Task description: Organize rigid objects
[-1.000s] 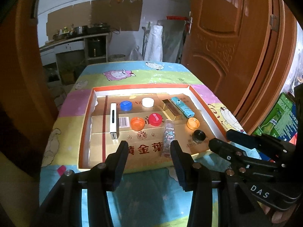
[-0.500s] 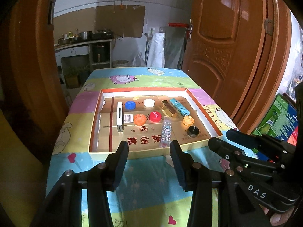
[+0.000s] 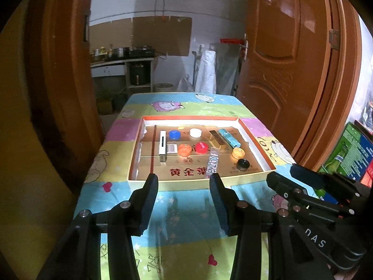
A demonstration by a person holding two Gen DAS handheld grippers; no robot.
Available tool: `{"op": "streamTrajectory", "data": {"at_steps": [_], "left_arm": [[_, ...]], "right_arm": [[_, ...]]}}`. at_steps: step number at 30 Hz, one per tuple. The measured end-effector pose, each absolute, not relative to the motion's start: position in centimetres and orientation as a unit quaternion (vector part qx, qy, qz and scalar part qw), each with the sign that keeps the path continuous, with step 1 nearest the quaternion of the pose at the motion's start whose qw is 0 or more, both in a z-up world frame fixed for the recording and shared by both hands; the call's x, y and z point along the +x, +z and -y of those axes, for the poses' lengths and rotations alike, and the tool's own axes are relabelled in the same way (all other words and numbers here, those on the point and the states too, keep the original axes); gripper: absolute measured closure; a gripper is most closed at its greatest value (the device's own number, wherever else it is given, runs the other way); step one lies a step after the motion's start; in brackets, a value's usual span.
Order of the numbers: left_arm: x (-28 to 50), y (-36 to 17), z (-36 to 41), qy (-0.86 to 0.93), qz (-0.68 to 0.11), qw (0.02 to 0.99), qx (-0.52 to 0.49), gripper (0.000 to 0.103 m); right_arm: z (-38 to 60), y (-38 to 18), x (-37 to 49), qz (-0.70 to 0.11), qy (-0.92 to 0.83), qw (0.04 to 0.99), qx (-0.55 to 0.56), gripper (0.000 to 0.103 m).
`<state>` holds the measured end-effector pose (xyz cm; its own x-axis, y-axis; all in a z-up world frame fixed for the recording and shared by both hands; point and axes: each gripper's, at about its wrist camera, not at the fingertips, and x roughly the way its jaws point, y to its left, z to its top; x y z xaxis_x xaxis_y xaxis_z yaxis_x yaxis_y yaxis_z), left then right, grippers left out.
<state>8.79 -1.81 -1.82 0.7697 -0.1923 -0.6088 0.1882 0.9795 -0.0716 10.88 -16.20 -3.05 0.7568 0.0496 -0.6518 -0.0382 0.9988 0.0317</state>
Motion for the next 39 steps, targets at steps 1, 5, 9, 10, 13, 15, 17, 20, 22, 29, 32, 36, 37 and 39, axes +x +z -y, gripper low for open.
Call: {"op": "streamTrajectory", "data": {"at_steps": [1, 5, 9, 10, 13, 15, 17, 20, 22, 29, 32, 36, 37, 39], "left_arm": [[8.4, -1.7, 1.7, -0.092, -0.32, 0.943, -0.006, 0.057], [7.2, -1.3, 1.4, -0.053, -0.305, 0.951, -0.002, 0.057], [6.1, -1.1, 1.2, -0.021, -0.293, 0.956, 0.004, 0.057], [5.8, -1.0, 1.1, -0.025, -0.293, 0.956, 0.002, 0.057], [5.0, -0.9, 1.1, -0.031, -0.291, 0.956, 0.002, 0.057], [4.4, -0.6, 1.2, -0.035, -0.288, 0.957, 0.001, 0.057], [3.7, -0.4, 1.3, -0.044, -0.283, 0.958, -0.001, 0.057], [2.7, 0.0, 1.5, -0.052, -0.278, 0.959, -0.001, 0.057], [2.1, 0.2, 1.5, -0.052, -0.274, 0.96, 0.001, 0.057], [0.2, 0.6, 1.5, -0.045, -0.262, 0.964, 0.002, 0.057], [-0.5, 0.6, 1.6, -0.042, -0.258, 0.965, 0.002, 0.057], [-1.3, 0.6, 1.7, -0.038, -0.255, 0.966, 0.005, 0.057], [-1.4, 0.6, 1.7, -0.038, -0.255, 0.966, 0.005, 0.057], [-1.7, 0.6, 1.8, -0.037, -0.253, 0.967, 0.007, 0.057]], "right_arm": [[16.1, -3.0, 10.6, -0.347, 0.021, 0.938, 0.009, 0.057], [15.8, -2.7, 9.5, -0.341, 0.014, 0.94, 0.006, 0.057], [15.3, -2.3, 8.3, -0.331, 0.01, 0.944, -0.003, 0.057], [15.2, -2.1, 7.9, -0.328, 0.009, 0.945, -0.005, 0.057], [14.9, -1.7, 6.6, -0.318, 0.005, 0.948, -0.013, 0.057], [14.8, -1.4, 5.8, -0.313, 0.002, 0.95, -0.016, 0.057], [14.7, -1.1, 5.0, -0.309, 0.001, 0.951, -0.015, 0.057], [14.6, -0.8, 3.9, -0.305, 0.001, 0.952, -0.013, 0.057], [14.6, -0.6, 3.0, -0.301, 0.002, 0.953, -0.011, 0.057], [14.5, -0.4, 1.2, -0.295, 0.005, 0.956, -0.006, 0.057], [14.6, -0.4, 0.3, -0.29, 0.005, 0.957, -0.004, 0.057], [14.6, -0.4, -0.5, -0.286, 0.006, 0.958, -0.005, 0.057], [14.7, -0.4, -0.7, -0.285, 0.008, 0.958, -0.005, 0.057], [14.7, -0.2, -0.8, -0.284, 0.009, 0.959, -0.004, 0.057]]}}
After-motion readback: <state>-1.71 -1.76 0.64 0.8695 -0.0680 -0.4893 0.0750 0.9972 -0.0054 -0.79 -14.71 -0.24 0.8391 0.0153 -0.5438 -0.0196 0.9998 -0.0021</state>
